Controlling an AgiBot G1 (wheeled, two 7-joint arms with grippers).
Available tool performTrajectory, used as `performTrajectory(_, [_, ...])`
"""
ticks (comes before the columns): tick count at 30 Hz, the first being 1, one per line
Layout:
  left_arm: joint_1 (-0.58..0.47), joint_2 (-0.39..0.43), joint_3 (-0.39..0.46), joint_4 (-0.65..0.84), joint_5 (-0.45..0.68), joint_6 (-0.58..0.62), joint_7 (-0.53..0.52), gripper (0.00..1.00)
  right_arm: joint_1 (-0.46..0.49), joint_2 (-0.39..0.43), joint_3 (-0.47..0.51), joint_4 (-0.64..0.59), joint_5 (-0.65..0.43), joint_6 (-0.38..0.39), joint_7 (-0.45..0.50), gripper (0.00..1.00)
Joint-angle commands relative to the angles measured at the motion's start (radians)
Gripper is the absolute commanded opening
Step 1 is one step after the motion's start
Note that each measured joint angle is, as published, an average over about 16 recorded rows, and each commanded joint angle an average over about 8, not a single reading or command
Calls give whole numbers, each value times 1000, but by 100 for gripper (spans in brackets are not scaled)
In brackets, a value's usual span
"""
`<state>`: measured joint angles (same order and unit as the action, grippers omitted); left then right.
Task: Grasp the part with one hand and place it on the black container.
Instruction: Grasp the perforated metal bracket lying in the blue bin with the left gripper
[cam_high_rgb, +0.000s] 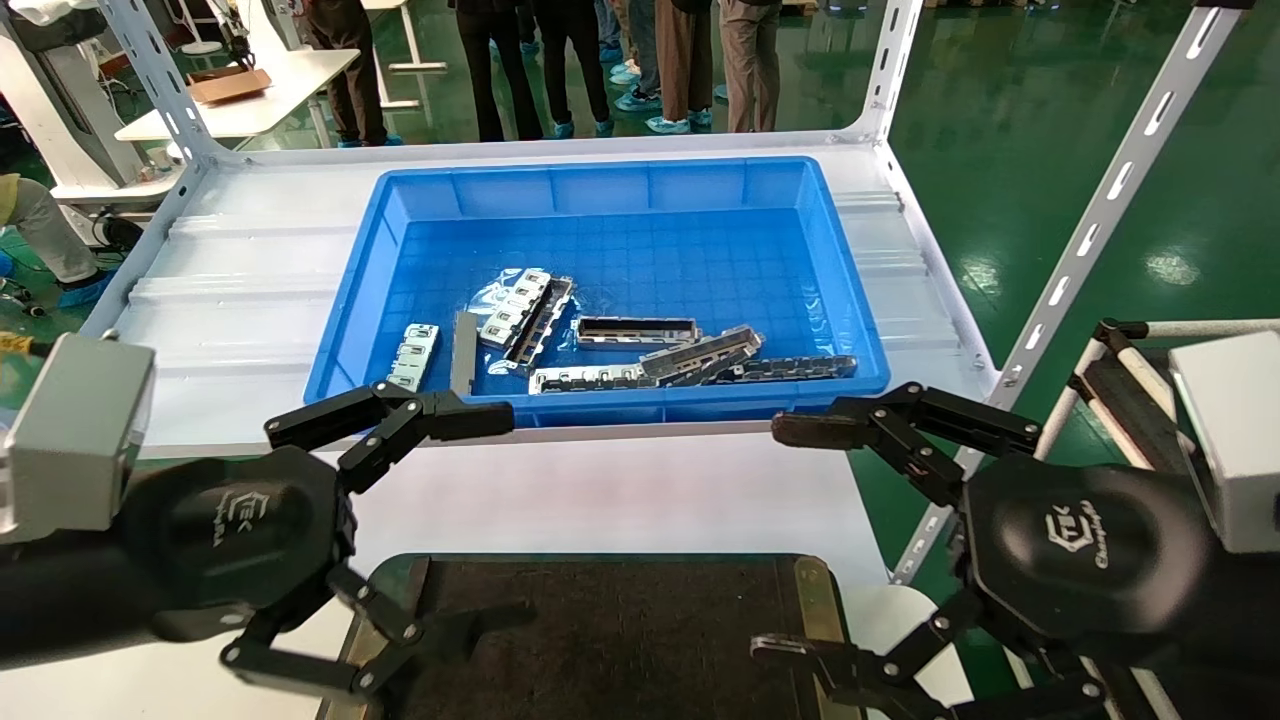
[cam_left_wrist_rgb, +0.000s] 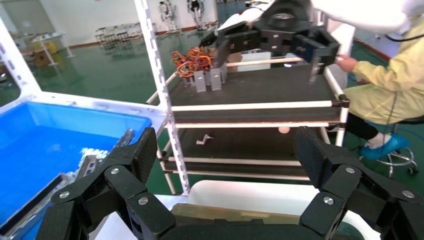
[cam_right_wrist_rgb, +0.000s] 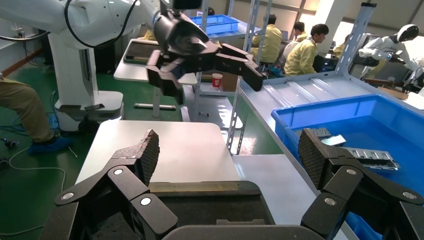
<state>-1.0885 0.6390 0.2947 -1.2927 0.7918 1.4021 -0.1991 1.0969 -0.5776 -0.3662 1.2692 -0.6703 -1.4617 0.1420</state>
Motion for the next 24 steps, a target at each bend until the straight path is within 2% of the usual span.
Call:
performTrajectory(1, [-2,3,2,-5,10,-18,-6,100,0,0,0,0,0,0,0,100])
performTrajectory(12, [-40,61,42,6,138,-208,-80,100,0,0,0,0,0,0,0,100])
performTrajectory(24, [-139,203,125,143,327,-411,-139,100,0,0,0,0,0,0,0,100])
